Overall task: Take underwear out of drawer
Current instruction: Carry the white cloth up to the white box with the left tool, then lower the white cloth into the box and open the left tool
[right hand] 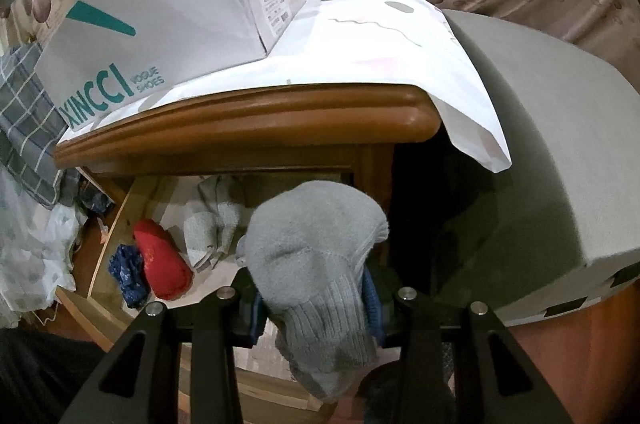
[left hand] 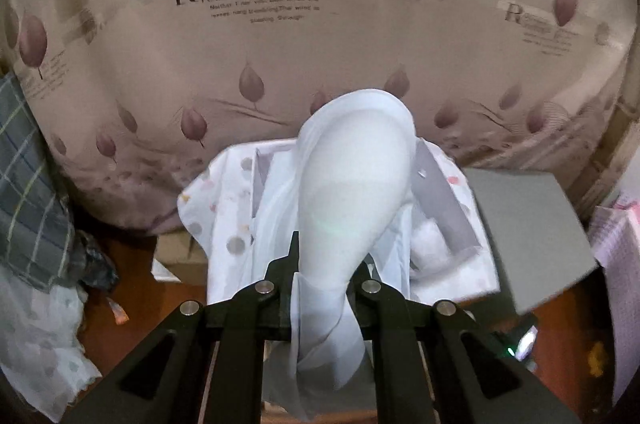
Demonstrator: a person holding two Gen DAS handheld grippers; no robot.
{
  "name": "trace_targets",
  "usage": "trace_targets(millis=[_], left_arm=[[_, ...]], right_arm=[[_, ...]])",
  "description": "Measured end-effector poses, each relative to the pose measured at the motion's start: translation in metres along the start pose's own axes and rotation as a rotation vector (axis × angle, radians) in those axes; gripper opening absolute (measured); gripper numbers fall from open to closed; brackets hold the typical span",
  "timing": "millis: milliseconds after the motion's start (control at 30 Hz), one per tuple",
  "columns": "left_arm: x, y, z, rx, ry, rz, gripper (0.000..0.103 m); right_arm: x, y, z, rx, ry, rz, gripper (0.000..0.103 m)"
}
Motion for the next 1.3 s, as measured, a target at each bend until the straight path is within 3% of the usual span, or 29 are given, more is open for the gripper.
trace_targets(millis=[333, 767, 1300], left_arm=[[-0.009, 0.008, 0.099, 0.086, 0.006, -0.018, 0.01], [-0.008, -0.017, 0.165, 0.177, 0.037, -0.012, 0.013], [-0.018, -0.027, 0.144, 0.139, 0.05, 0.072, 0.055]], right_arm=[[0.003, 0.001, 0.001, 0.001, 0.018, 0.001, 0.039], [0.002, 0.0, 0.003, 0.008, 0.024, 0.006, 0.039], [0.001, 0.0, 0.003, 0.006, 0.017, 0.006, 0.039]])
Point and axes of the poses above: each gripper's, at about its wrist camera, not at the fingertips, and z roughly the way its jaws point, x to its left, y to its top, the point moved 9 cm from there along z, roughly the way its jaws point, and after that the axes turned 3 degrees about -z, right-handed, at the moved point
